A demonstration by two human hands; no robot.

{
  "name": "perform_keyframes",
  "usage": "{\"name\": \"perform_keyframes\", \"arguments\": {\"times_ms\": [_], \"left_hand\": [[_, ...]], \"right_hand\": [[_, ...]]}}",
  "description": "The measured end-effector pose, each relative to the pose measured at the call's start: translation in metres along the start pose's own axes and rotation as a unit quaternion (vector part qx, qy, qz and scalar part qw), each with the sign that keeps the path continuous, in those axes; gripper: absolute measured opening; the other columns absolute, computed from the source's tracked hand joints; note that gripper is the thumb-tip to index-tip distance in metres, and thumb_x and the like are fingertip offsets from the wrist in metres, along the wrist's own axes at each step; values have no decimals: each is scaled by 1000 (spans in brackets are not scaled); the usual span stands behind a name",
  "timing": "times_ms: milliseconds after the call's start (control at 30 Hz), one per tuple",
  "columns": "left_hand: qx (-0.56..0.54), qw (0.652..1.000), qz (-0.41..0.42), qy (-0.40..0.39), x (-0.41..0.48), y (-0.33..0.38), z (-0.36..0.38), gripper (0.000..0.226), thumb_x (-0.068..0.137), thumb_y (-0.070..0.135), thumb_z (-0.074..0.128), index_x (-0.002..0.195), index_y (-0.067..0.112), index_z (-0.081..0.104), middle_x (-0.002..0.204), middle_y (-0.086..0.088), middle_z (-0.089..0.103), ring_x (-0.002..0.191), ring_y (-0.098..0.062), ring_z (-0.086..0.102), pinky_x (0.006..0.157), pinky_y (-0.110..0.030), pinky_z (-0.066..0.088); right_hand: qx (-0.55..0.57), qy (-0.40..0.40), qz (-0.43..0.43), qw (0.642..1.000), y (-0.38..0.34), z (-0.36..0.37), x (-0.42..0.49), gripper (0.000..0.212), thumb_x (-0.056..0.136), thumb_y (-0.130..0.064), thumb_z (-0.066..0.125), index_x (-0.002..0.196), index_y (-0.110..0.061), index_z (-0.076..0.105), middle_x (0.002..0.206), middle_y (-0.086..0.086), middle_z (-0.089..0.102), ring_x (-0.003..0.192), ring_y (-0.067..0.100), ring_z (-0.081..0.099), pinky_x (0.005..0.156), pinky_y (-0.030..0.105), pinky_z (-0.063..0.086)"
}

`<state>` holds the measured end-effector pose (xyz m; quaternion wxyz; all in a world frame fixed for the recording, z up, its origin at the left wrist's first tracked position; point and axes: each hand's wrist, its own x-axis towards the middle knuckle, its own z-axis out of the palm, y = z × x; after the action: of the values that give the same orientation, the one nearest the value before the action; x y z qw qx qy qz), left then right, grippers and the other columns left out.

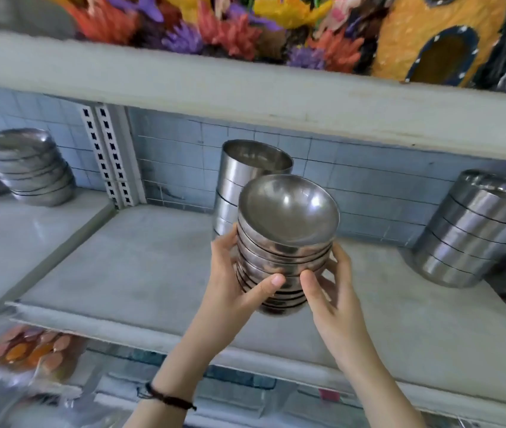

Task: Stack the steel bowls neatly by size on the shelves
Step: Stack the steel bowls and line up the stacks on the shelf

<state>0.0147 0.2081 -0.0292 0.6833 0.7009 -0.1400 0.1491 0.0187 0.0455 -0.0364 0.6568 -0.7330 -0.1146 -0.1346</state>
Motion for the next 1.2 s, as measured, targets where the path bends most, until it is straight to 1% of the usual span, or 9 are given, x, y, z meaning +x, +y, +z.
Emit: {"name": "perform_keyframes", "arguments": {"times_ms": [167,333,500,567,700,800,933,1100,1200], "left_hand": [[41,998,-6,39,-20,14,-81,69,71,34,74,122,41,28,129,27,37,114,17,48,91,-19,50],[44,997,4,59,-44,30,-164,73,72,29,74,127,36,26,117,43,44,113,18,49,87,-11,47],[71,993,6,98,-66,39,-250,74,79,38,76,129,45,22,125,31,45,117,11,50,91,-15,48],[91,988,3,122,-72,44,-282,74,77,44,76,128,50,22,126,27,44,117,10,50,92,-16,48],[98,982,7,159,-83,51,-335,69,77,31,69,129,42,24,125,24,45,114,14,50,87,-10,46],[113,976,-1,187,-87,48,-372,72,77,38,70,129,47,22,125,31,44,116,14,49,92,-13,45],[153,963,-16,220,-85,43,-417,79,71,56,69,128,60,15,129,36,38,123,12,44,102,-22,43],[142,963,-14,227,-66,38,-468,75,75,42,67,133,45,18,126,25,44,111,18,50,87,-6,45],[143,962,-11,233,-50,27,-504,83,75,43,66,141,36,16,129,24,42,114,16,49,90,-6,44]], "right_hand": [[5,-27,-7,1000,-20,79,-14,52,72,-64,60,120,-64,40,117,-40,56,112,-4,60,87,11,48],[29,-52,-4,998,-33,167,-29,62,70,-66,60,126,-54,38,117,-35,58,111,-3,60,85,8,47],[53,-89,-3,995,-48,256,-45,57,71,-66,59,124,-56,39,128,-20,57,113,-2,60,88,13,50],[59,-107,-7,992,-54,289,-47,57,71,-66,59,124,-56,39,125,-23,58,114,0,60,90,18,52],[71,-145,-9,987,-64,348,-47,59,70,-71,60,123,-58,38,116,-33,59,111,0,62,86,17,53],[84,-179,-19,980,-72,386,-42,68,66,-83,59,126,-57,38,118,-32,60,111,-2,62,90,22,54],[93,-206,-22,974,-76,434,-33,61,68,-82,59,122,-62,41,123,-22,62,116,1,60,93,22,53],[102,-224,-13,969,-77,492,-13,48,80,-66,61,119,-62,34,119,-31,52,114,2,59,82,10,50],[104,-224,-18,969,-73,529,6,52,71,-77,60,116,-68,35,110,-44,54,107,-13,58,80,5,47]]}}
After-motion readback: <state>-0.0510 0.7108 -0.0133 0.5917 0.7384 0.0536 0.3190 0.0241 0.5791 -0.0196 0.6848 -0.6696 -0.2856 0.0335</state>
